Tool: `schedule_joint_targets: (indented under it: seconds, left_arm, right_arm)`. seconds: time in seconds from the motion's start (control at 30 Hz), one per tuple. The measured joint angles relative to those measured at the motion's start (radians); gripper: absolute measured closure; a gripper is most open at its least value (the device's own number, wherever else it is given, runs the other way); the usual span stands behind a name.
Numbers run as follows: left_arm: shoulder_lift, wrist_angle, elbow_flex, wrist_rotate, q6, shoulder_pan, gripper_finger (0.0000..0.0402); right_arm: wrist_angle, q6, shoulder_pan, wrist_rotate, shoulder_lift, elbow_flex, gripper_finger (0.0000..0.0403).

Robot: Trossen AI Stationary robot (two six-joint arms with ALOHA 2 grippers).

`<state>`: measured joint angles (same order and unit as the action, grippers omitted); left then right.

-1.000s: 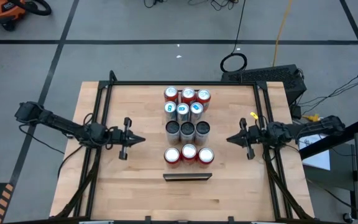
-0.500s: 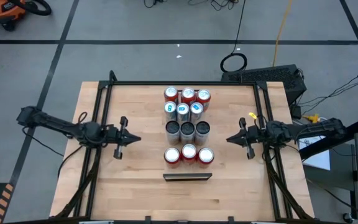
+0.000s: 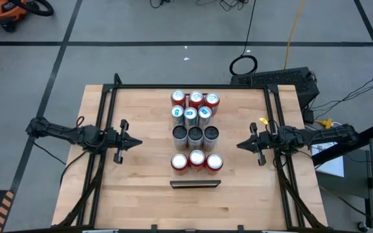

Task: Place canned beverage on shelf
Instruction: Return to Home Position

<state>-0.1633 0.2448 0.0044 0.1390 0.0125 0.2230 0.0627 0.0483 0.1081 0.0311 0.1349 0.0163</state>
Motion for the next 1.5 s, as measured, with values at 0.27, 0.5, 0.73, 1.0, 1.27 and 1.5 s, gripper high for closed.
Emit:
schedule_joint_targets:
  seconds: [0.27, 0.5, 0.73, 1.0, 1.27, 1.5]
  left_arm:
    - [0.133, -0.151, 0.0, 0.011, -0.007, 0.0, 0.0402]
    - [0.163, -0.198, 0.0, 0.011, -0.007, 0.0, 0.0402]
    - [0.163, -0.202, 0.0, 0.011, 0.001, 0.0, 0.0402]
    - [0.163, -0.205, 0.0, 0.008, 0.03, 0.0, 0.0402]
    - [0.163, -0.212, 0.0, -0.027, 0.048, 0.0, 0.0402]
    - [0.163, -0.213, 0.0, -0.029, 0.098, -0.013, 0.0402]
  right_arm:
    - [-0.048, -0.01, 0.0, 0.012, -0.118, 0.008, 0.0403]
    - [-0.05, -0.022, 0.0, 0.022, -0.133, 0.009, 0.0403]
    - [-0.036, -0.062, 0.0, 0.019, -0.133, 0.009, 0.0403]
    - [-0.045, -0.067, 0.0, 0.021, -0.133, 0.009, 0.0403]
    - [-0.062, -0.061, 0.0, 0.019, -0.133, 0.009, 0.0403]
    - [-0.066, -0.057, 0.0, 0.001, -0.132, 0.009, 0.0403]
